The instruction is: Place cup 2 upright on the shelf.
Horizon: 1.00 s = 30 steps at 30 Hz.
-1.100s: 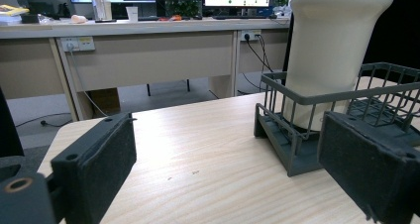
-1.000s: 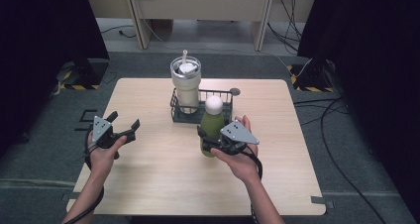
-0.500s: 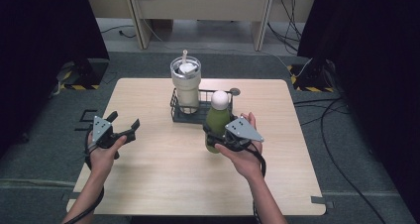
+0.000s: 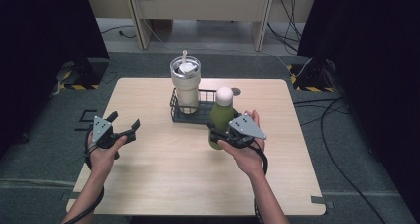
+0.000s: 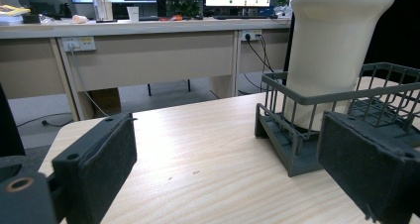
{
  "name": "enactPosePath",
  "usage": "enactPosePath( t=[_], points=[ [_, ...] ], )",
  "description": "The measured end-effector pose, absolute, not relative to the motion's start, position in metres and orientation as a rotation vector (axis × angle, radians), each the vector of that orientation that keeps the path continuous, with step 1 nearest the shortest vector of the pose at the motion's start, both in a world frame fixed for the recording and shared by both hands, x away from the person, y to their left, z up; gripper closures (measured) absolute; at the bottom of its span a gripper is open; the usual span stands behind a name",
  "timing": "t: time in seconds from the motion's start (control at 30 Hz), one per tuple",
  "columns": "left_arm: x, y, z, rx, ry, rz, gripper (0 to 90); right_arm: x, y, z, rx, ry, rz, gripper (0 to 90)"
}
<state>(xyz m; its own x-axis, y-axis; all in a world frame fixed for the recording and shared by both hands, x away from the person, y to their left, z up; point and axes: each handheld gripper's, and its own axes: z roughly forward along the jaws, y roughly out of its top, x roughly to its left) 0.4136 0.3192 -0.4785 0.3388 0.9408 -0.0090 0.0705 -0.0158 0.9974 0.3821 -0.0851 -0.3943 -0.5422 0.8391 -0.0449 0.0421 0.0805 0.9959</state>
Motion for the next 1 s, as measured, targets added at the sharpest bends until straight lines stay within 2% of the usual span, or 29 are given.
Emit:
enactPosePath(
  t=[1.0],
  points=[
    [0.414,0.319,-0.479,1.41,0.998,0.913,8.0,0.41,-0.092,-0.375,0.924,1.612,1.501,22.4]
  ],
)
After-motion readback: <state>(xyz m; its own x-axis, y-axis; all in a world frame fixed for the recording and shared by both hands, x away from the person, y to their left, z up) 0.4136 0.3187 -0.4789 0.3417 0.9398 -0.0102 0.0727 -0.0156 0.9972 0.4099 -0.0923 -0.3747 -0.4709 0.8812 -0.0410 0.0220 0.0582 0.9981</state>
